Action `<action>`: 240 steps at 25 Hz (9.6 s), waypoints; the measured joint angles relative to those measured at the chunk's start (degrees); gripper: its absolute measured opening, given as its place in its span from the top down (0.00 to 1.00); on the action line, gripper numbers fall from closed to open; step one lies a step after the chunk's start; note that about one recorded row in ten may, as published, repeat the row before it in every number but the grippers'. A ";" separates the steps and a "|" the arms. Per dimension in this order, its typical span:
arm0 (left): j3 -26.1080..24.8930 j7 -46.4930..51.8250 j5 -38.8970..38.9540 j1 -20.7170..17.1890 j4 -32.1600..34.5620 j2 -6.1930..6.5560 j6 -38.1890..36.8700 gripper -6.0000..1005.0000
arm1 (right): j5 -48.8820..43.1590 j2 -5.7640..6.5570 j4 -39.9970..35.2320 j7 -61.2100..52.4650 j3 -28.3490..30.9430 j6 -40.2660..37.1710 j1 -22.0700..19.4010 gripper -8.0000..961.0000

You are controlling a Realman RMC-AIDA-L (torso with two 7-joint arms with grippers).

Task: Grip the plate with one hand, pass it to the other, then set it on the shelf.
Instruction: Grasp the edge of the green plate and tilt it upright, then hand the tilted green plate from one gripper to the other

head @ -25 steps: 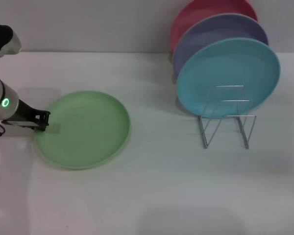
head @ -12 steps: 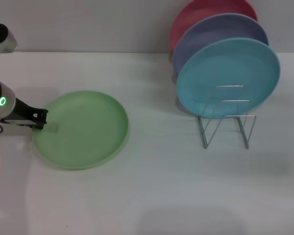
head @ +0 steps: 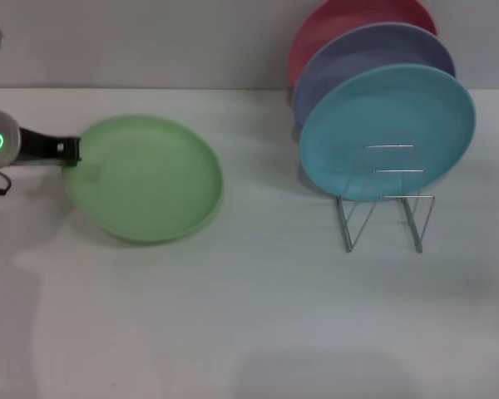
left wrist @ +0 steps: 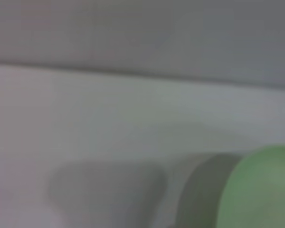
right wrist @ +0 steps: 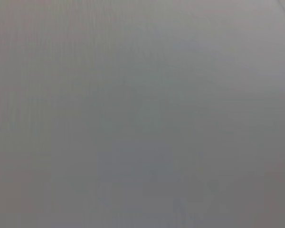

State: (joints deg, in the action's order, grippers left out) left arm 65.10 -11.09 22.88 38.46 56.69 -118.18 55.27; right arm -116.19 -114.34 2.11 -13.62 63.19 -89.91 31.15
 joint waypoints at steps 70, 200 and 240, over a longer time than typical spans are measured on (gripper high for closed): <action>66.59 8.49 20.20 -24.09 -27.67 -0.92 -131.02 0.94 | -0.63 -3.97 -0.33 0.44 -17.39 -7.59 -1.84 0.47; 100.04 -49.52 57.00 -30.28 -3.95 -1.00 -140.33 0.89 | -2.68 -5.37 23.55 7.75 -46.05 33.43 6.74 0.75; 99.79 -49.42 57.28 -29.85 -4.32 -1.00 -140.12 0.88 | -2.74 -5.36 23.14 7.32 -45.70 33.75 6.55 0.81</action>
State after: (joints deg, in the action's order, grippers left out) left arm 164.88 -60.51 80.15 8.62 52.37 -119.18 -84.84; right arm -118.93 -119.71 25.25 -6.31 17.49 -56.16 37.70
